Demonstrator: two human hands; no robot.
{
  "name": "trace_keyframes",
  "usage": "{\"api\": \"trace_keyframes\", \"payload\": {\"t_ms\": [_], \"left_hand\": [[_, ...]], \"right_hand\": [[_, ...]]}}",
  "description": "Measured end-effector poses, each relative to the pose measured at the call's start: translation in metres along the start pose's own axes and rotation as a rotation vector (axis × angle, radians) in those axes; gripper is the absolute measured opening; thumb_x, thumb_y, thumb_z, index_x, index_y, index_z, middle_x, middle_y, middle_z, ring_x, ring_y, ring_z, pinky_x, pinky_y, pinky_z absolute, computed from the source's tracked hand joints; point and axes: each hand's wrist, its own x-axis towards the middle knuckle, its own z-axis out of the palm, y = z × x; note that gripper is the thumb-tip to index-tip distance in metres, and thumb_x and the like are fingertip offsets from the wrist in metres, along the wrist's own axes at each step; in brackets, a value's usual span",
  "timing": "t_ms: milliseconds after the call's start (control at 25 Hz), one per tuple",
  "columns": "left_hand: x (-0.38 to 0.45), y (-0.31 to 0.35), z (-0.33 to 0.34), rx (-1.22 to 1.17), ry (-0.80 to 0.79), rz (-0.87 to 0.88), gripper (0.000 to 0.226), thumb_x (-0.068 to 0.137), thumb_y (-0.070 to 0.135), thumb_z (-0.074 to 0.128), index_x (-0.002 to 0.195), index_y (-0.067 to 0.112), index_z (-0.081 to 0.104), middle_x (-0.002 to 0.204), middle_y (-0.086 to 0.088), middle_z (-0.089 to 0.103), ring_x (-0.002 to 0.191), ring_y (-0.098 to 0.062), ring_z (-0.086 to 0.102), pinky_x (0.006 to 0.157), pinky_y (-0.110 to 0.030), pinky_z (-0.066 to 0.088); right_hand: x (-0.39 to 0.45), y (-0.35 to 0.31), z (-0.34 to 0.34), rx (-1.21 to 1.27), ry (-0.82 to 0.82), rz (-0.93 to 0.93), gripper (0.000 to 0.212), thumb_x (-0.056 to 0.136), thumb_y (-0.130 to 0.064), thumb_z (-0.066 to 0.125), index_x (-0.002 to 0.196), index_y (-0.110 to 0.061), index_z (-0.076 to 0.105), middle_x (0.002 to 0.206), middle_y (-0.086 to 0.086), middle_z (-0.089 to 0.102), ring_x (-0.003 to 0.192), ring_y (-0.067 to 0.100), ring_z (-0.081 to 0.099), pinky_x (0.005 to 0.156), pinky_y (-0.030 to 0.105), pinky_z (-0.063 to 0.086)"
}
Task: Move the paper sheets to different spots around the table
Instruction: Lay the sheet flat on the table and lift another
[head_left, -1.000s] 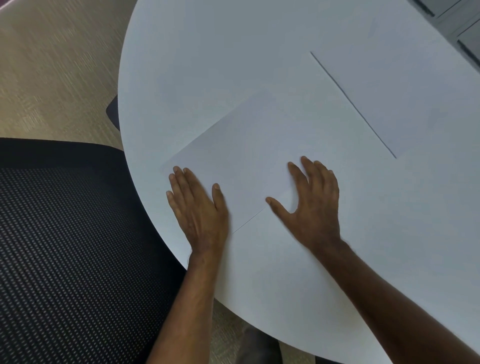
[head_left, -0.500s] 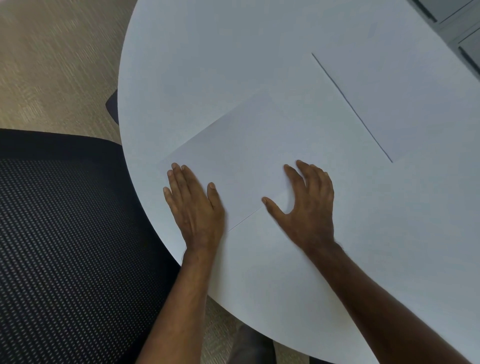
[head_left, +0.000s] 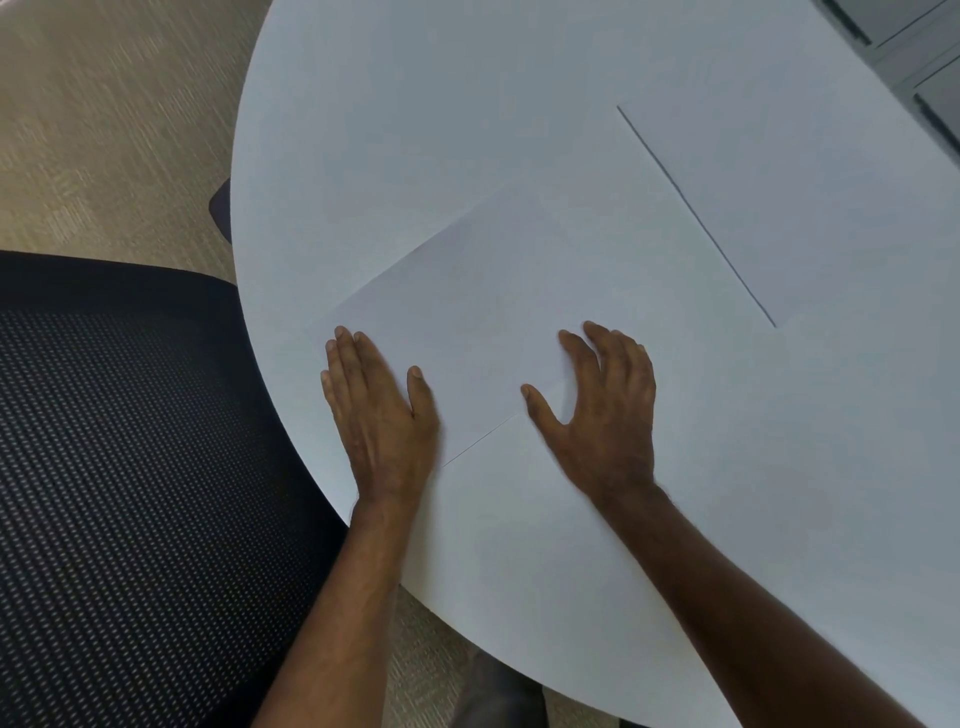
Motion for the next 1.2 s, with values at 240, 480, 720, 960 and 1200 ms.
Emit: {"api": "trace_keyframes", "payload": {"t_ms": [240, 480, 720, 960, 1200], "left_hand": [[-0.001, 0.014, -0.008, -0.059, 0.027, -0.019, 0.068, 0.106, 0.040, 0.043, 0.163, 0.010, 0.021, 0.174, -0.014, 0.011, 0.161, -0.028, 0.009, 0.128, -0.060, 0.005], [-0.009, 0.107, 0.018, -0.049, 0.023, 0.122, 0.067, 0.104, 0.046, 0.043, 0.160, 0.010, 0.032, 0.173, -0.013, 0.018, 0.160, -0.029, 0.017, 0.129, -0.058, 0.007], [-0.014, 0.228, 0.061, -0.120, -0.034, 0.201, 0.068, 0.103, 0.047, 0.042, 0.160, 0.012, 0.030, 0.174, -0.011, 0.016, 0.161, -0.028, 0.014, 0.130, -0.054, 0.006], [-0.006, 0.312, 0.099, -0.109, -0.070, 0.207, 0.072, 0.102, 0.049, 0.041, 0.162, 0.011, 0.026, 0.174, -0.012, 0.012, 0.161, -0.029, 0.012, 0.130, -0.053, 0.007], [0.004, 0.352, 0.130, -0.032, -0.064, 0.160, 0.076, 0.101, 0.052, 0.040, 0.163, 0.010, 0.022, 0.174, -0.016, 0.007, 0.160, -0.033, 0.011, 0.129, -0.054, 0.008]], "right_hand": [[0.001, 0.012, -0.016, 0.346, 0.014, 0.014, 0.056, 0.100, -0.041, 0.061, 0.147, -0.012, 0.050, 0.158, 0.006, 0.042, 0.146, 0.025, 0.034, 0.120, 0.045, 0.033], [0.027, 0.083, -0.056, 0.387, 0.060, 0.091, 0.048, 0.100, -0.027, 0.064, 0.143, -0.013, 0.052, 0.155, 0.004, 0.044, 0.144, 0.022, 0.034, 0.116, 0.047, 0.037], [0.086, 0.178, -0.099, 0.285, 0.115, 0.175, 0.049, 0.100, -0.033, 0.063, 0.144, -0.015, 0.051, 0.154, 0.004, 0.046, 0.143, 0.022, 0.035, 0.117, 0.044, 0.037], [0.148, 0.241, -0.127, 0.202, 0.039, 0.266, 0.066, 0.093, -0.050, 0.066, 0.148, -0.020, 0.043, 0.157, 0.002, 0.042, 0.144, 0.023, 0.032, 0.113, 0.051, 0.042], [0.190, 0.266, -0.133, 0.153, -0.080, 0.322, 0.091, 0.085, -0.066, 0.068, 0.155, -0.020, 0.034, 0.163, 0.001, 0.036, 0.151, 0.024, 0.028, 0.118, 0.049, 0.036]]}}
